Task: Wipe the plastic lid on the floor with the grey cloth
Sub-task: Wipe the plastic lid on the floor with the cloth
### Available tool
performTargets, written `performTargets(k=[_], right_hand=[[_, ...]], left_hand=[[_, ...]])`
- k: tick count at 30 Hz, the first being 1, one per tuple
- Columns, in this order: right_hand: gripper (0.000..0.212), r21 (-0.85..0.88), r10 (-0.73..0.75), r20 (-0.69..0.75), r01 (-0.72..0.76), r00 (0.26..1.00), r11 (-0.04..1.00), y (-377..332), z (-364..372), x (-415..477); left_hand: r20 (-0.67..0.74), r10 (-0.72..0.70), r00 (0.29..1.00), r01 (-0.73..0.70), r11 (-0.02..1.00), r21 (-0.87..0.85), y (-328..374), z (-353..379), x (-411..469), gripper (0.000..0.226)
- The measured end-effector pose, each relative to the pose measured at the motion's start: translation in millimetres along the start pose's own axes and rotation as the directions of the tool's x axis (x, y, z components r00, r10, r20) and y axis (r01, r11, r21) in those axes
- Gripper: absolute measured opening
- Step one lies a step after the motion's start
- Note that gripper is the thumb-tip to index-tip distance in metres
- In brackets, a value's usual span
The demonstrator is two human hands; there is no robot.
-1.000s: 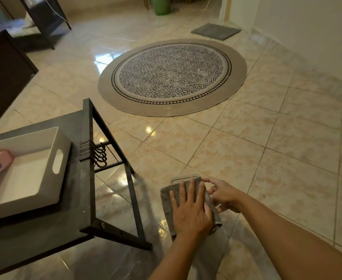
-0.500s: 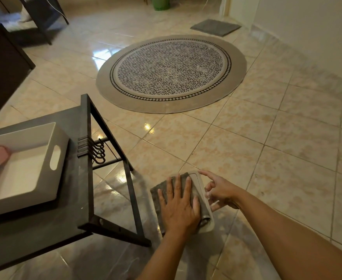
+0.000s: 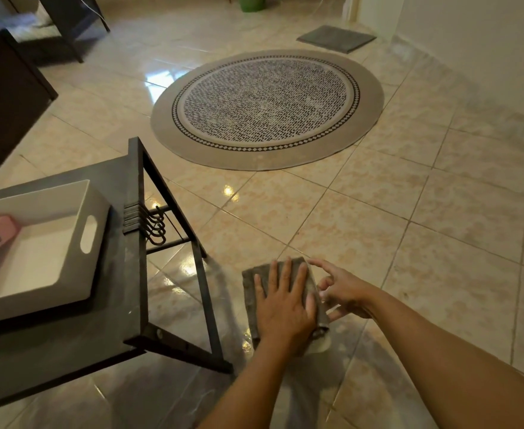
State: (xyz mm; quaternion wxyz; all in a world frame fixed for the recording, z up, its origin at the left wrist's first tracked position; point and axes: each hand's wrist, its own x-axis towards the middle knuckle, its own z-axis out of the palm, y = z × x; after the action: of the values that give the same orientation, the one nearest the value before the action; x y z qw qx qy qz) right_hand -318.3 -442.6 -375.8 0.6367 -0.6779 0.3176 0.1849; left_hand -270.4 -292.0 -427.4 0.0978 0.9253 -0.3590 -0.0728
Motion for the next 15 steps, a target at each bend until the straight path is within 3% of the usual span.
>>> performTargets(k=[4,8,13,15], right_hand=[[0.083,-0.014,-0.008,-0.01,0.007,1.0,1.0,2.2,3.0,-0.8],[0.082,-0.02,-0.007,0.008,0.007,1.0,1.0,0.4,2.1,0.5],[0.084,-0.035,0.015,0.047,-0.014,0.999,0.999,1.4,7.1,-2.7],[0.085,-0.042,0.008,0.049,-0.006,0.999,0.999,1.1,8.9,-2.5]], left_hand=[[-0.001,-0.115,0.993,0.115,0.993,-0.019,-13.0,-4.2,-13.6,0.067],[-0.005,-0.012,1.0,0.012,1.0,-0.023,7.1,4.9,-23.4,0.065],[0.003,-0.141,0.99,0.141,0.989,-0.035,-8.1,-4.8,-19.9,0.067],[-0.014,-0.108,0.994,0.107,0.992,-0.062,4.7,2.5,-40.8,0.066]])
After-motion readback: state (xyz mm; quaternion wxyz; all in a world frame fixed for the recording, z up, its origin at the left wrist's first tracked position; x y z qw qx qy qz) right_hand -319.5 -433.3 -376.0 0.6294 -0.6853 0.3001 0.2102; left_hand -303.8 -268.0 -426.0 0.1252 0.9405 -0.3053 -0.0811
